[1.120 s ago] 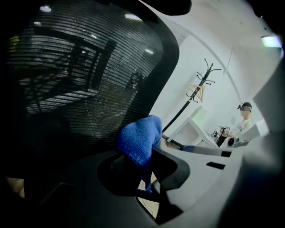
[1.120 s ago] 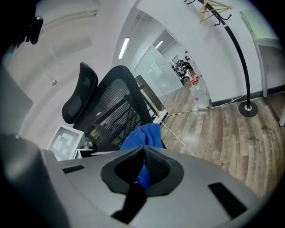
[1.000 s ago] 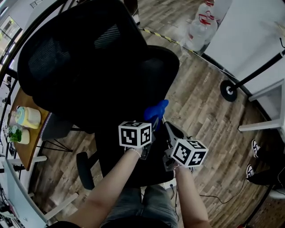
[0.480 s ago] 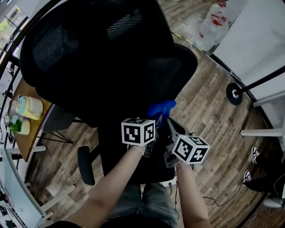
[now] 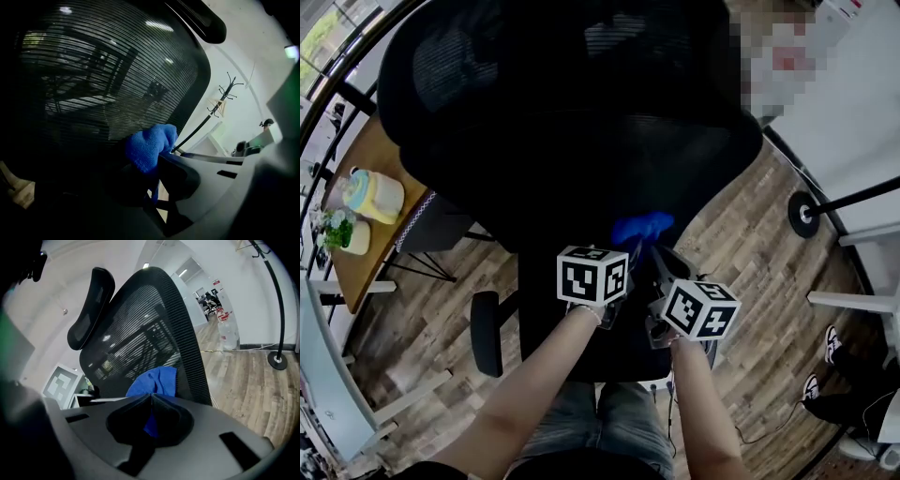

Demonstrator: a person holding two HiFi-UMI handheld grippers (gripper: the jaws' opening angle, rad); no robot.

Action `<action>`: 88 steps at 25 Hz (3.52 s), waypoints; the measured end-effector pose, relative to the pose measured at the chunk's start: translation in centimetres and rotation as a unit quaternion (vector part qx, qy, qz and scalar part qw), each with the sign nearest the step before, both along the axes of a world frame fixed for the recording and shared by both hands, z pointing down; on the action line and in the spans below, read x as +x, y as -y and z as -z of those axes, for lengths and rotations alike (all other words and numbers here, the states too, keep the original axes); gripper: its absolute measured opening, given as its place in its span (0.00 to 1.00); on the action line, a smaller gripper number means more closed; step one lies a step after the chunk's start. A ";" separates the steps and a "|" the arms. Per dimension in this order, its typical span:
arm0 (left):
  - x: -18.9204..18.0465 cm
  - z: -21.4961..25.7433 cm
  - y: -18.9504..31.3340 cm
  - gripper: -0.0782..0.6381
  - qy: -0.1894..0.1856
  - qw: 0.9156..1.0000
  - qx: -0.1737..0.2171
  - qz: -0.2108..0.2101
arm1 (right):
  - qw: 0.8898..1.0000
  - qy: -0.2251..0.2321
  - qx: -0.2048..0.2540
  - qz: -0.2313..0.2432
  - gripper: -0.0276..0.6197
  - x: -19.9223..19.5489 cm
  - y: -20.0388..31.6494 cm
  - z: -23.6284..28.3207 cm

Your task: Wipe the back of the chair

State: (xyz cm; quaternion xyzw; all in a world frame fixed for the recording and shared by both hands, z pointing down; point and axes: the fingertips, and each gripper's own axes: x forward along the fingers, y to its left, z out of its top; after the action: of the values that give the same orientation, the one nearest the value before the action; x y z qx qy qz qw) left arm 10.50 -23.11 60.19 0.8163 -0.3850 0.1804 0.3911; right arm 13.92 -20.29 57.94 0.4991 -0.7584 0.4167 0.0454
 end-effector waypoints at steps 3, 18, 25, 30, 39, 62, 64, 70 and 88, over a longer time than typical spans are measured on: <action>-2.4 0.0 0.2 0.23 0.004 1.000 0.000 0.019 | 1.000 -0.001 0.000 0.021 0.09 -2.0 0.5 0.1; -14.3 -0.5 -0.4 0.23 0.007 0.989 -0.009 0.149 | 0.994 0.006 -0.005 0.113 0.09 -11.7 1.1 -0.3; -19.4 -0.3 -0.9 0.23 0.007 0.980 -0.004 0.200 | 0.989 0.014 -0.005 0.149 0.09 -16.4 0.7 -0.3; -22.4 -0.1 -1.3 0.23 0.009 0.974 -0.001 0.225 | 0.985 0.019 -0.002 0.172 0.09 -19.4 0.4 0.0; -27.0 -0.3 -2.0 0.23 0.016 0.966 0.004 0.258 | 0.980 0.010 -0.002 0.198 0.09 -22.8 -0.1 -0.1; -33.1 1.8 -5.3 0.23 -0.011 0.950 0.018 0.313 | 0.978 0.013 0.014 0.206 0.09 -25.8 -1.5 2.2; -32.8 2.9 -5.8 0.23 -0.012 0.951 0.025 0.308 | 0.981 0.011 0.021 0.195 0.09 -24.6 -1.5 2.9; -29.7 6.0 -6.9 0.23 -0.015 0.962 0.043 0.267 | 0.986 0.011 0.043 0.159 0.09 -20.9 -2.0 5.9; -19.5 17.8 -9.4 0.23 -0.045 0.980 0.144 0.130 | 0.980 0.039 0.164 0.102 0.09 -12.1 -5.5 18.2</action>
State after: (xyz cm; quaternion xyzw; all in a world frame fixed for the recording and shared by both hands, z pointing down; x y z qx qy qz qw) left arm -9.02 -13.72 42.43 0.8141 -0.4920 0.0334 0.3068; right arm 1.80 -14.77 39.78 0.4028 -0.8648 0.2988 -0.0247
